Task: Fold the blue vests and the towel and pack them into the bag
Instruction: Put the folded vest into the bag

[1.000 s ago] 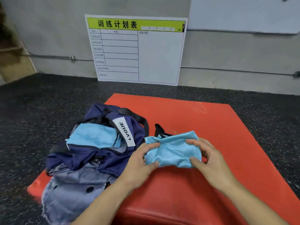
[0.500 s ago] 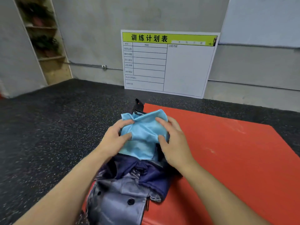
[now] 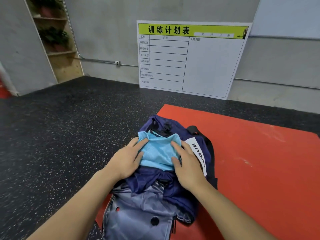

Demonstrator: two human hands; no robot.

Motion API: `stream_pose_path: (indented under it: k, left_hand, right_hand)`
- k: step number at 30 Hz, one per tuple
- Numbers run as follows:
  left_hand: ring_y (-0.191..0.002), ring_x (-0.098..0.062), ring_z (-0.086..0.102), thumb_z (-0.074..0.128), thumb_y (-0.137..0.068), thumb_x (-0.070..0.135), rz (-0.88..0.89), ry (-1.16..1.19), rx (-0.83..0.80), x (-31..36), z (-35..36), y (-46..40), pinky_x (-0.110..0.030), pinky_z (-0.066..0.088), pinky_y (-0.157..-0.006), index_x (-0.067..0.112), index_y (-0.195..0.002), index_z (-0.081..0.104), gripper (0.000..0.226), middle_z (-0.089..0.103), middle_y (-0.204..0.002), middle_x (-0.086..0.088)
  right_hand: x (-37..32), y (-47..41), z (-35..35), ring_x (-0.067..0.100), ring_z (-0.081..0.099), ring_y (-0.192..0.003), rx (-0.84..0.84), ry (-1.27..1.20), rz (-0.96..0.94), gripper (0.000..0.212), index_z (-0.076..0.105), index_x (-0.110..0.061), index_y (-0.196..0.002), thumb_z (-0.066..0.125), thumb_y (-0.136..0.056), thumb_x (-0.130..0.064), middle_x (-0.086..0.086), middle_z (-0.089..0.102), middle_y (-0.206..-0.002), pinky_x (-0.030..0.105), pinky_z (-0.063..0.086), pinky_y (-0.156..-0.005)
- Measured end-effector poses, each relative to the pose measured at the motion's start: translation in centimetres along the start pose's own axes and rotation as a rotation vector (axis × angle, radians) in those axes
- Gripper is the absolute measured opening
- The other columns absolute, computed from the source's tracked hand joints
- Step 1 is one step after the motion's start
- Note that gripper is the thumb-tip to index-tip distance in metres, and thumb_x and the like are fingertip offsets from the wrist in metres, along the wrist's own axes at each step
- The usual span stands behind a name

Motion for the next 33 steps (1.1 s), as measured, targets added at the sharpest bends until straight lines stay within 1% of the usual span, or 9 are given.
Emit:
stream_pose_path:
  k: [4,7,12,14,16,20,25,28,33]
  left_hand:
    - [-0.111,-0.018,0.061,0.028,-0.104,0.053,0.005,0.058,0.132,-0.1,0.0,0.3,-0.039,0.052,-0.089,0.041,-0.14,0.047,0.042,0.046,-0.134,0.016]
    - [-0.096,-0.014,0.061,0.016,-0.097,0.065,-0.062,0.094,0.18,-0.1,0.1,0.2,-0.041,0.052,-0.082,0.034,-0.108,0.059,0.053,0.049,-0.104,0.013]
    - [-0.093,-0.025,0.05,0.04,-0.094,0.059,-0.081,-0.084,0.456,1.0,-0.4,-0.4,-0.04,0.044,-0.078,0.024,-0.084,0.068,0.046,0.044,-0.097,0.002]
    - [-0.096,-0.023,0.048,0.056,-0.092,0.047,0.061,-0.114,0.578,2.9,-1.2,-1.0,-0.04,0.041,-0.078,0.021,-0.084,0.064,0.029,0.047,-0.1,0.0]
    - [-0.1,-0.021,0.053,0.06,-0.093,0.038,0.21,-0.093,0.522,4.2,-0.9,-2.2,-0.041,0.044,-0.082,0.02,-0.097,0.063,0.019,0.053,-0.108,0.001]
    - [-0.126,-0.02,0.053,0.039,-0.097,0.045,0.151,-0.091,0.235,2.8,2.3,-4.2,-0.052,0.04,-0.107,0.025,-0.135,0.056,0.047,0.057,-0.134,0.005]
    - [-0.156,-0.019,0.007,0.008,-0.09,0.066,0.008,0.042,0.019,0.8,4.4,-4.6,-0.049,0.013,-0.125,0.04,-0.157,0.028,0.074,0.022,-0.167,0.007]
    - [-0.157,-0.017,0.005,0.02,-0.103,0.052,0.017,0.142,0.031,0.9,4.6,-4.6,-0.032,0.004,-0.126,0.034,-0.158,0.026,0.059,0.02,-0.167,0.005]
    - [-0.155,-0.014,0.012,0.013,-0.098,0.055,0.032,0.164,0.113,0.4,6.3,-4.0,-0.021,0.001,-0.122,0.026,-0.158,0.032,0.069,0.026,-0.165,0.002]
  right_hand:
    - [0.3,0.4,0.0,0.01,0.051,-0.124,0.072,0.05,-0.001,0.039,0.057,-0.025,-0.144,0.052,-0.105,-0.026,-0.013,0.047,-0.145,0.025,0.04,-0.101]
    - [0.6,0.5,-0.2,0.006,0.058,-0.097,0.114,0.066,-0.013,0.023,0.075,-0.028,-0.11,0.053,-0.104,-0.032,-0.014,0.064,-0.108,0.031,0.048,-0.086]
    - [0.0,-0.5,-0.9,0.007,0.053,-0.069,0.121,0.15,0.069,0.03,0.06,-0.025,-0.078,0.053,-0.1,-0.044,-0.008,0.059,-0.071,0.032,0.037,-0.062]
    - [-1.0,-1.1,-0.8,0.011,0.054,-0.077,0.142,0.214,0.043,0.023,0.054,-0.027,-0.085,0.054,-0.099,-0.046,-0.01,0.056,-0.084,0.034,0.04,-0.067]
    - [-1.8,-1.7,-0.3,0.02,0.055,-0.097,0.174,0.279,-0.022,0.017,0.053,-0.025,-0.104,0.057,-0.099,-0.04,-0.005,0.054,-0.112,0.036,0.046,-0.081]
    - [-1.1,-3.1,1.7,0.023,0.021,-0.151,-0.083,0.377,-0.159,0.068,0.027,-0.032,-0.157,0.051,-0.097,-0.011,0.0,0.011,-0.169,0.036,0.028,-0.122]
    - [0.9,-3.6,2.4,0.018,0.022,-0.153,-0.357,0.16,0.022,0.066,0.002,-0.034,-0.163,0.034,-0.107,-0.024,-0.009,-0.005,-0.171,0.03,0.022,-0.122]
    - [1.2,-3.8,2.9,0.014,0.013,-0.156,-0.317,0.121,0.012,0.063,-0.001,-0.033,-0.163,0.032,-0.11,-0.039,-0.01,-0.007,-0.171,0.03,0.015,-0.124]
    - [2.4,-2.7,5.3,0.008,0.007,-0.156,-0.259,-0.007,0.021,0.06,-0.004,-0.041,-0.162,0.028,-0.111,-0.041,-0.012,-0.003,-0.171,0.023,0.009,-0.122]
Point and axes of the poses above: each hand's wrist, its own y-axis away from the middle knuckle, its own z-axis out of the palm, x = y × z, the point moved 3 cm from there along -y, towards the middle knuckle
